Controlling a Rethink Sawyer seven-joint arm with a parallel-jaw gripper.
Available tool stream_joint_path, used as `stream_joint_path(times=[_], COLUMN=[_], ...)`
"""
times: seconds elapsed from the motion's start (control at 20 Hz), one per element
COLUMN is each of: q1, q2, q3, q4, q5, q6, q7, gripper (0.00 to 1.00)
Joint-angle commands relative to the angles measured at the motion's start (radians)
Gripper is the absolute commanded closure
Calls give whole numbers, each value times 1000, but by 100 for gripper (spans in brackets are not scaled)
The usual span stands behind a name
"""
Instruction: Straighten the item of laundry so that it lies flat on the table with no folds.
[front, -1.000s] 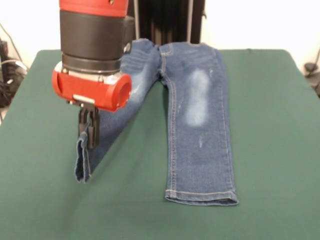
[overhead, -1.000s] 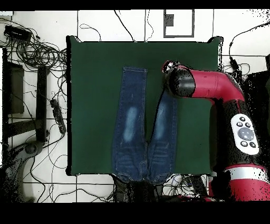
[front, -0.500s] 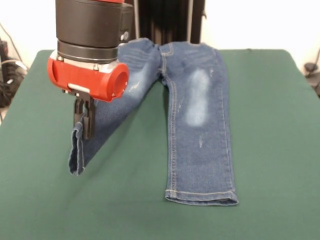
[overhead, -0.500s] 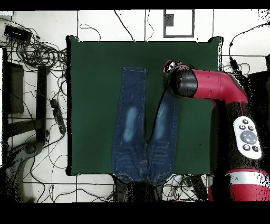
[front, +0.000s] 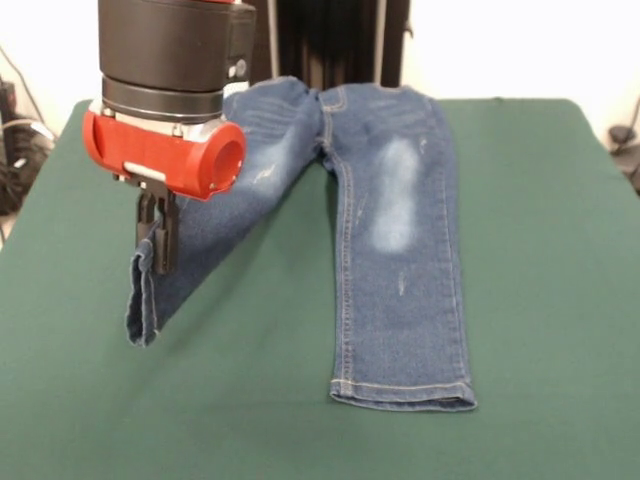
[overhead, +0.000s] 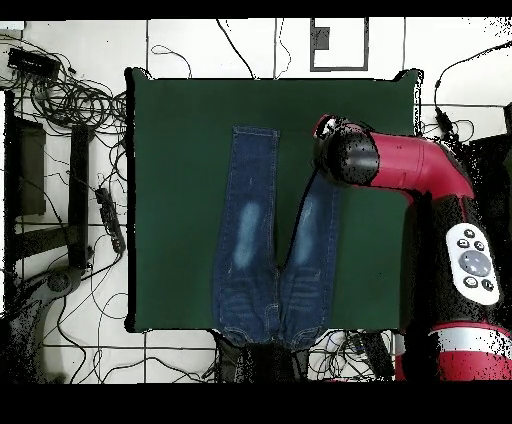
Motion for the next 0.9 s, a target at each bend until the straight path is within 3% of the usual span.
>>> stream_joint_path(times=[0.05,0.9], q1=[61,131], q2=[10,68], q3=[36,0], q4=[31,5], q5=[60,83], q6=[-16,-51], q7=[123,182], gripper=[100,100])
